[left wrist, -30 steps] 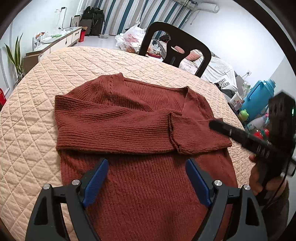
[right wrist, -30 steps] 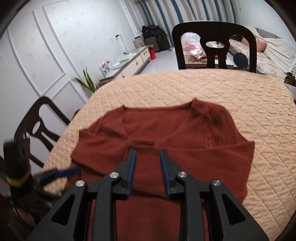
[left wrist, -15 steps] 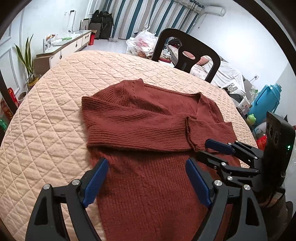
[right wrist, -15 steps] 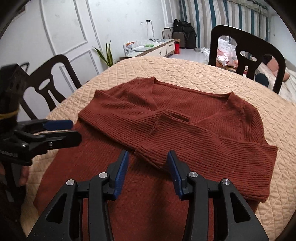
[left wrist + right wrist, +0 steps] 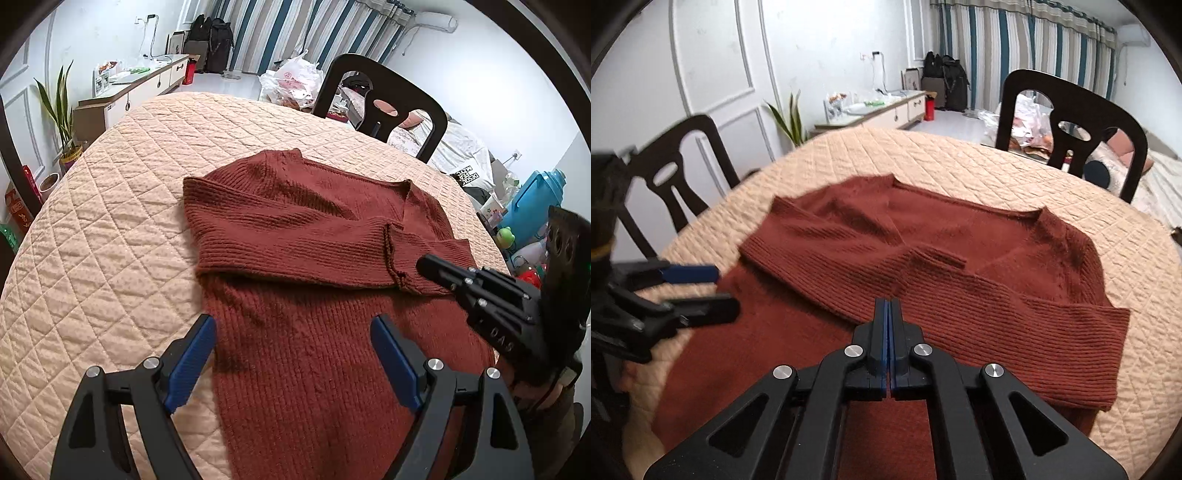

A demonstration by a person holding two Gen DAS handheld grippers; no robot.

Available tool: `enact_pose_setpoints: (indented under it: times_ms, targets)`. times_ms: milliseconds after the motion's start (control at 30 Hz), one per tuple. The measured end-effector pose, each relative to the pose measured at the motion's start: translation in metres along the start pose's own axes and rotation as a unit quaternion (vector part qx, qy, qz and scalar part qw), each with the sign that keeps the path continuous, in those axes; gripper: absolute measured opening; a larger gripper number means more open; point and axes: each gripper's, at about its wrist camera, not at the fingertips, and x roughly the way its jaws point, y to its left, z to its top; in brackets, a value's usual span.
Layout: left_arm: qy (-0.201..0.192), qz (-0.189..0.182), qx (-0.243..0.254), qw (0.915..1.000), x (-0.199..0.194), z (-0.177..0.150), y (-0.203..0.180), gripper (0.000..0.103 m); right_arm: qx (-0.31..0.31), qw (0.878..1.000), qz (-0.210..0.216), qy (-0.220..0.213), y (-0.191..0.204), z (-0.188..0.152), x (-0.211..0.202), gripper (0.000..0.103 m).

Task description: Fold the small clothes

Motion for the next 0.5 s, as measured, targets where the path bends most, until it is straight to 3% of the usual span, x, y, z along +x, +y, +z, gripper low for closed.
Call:
enact_pose_setpoints:
  times_ms: [100, 233, 500]
  targets:
    - [0.0, -0.001, 0.0, 1.0, -0.002, -0.002, 0.002, 0.087, -0.013, 1.0, -0.002, 0.009, 0.005, 0.0, 0.005, 0.0]
    - [0.003, 0.005, 0.001, 1.0, -0.001, -0.004, 0.003, 0.087, -0.027, 0.999, -0.009, 0.021, 0.011, -0.005, 0.013, 0.021]
    - [0.009, 0.0, 0.004, 1.0, -0.001, -0.009, 0.002, 0.087, -0.043, 0.997, -0.06, 0.036, 0.017, -0.005, 0.024, 0.02]
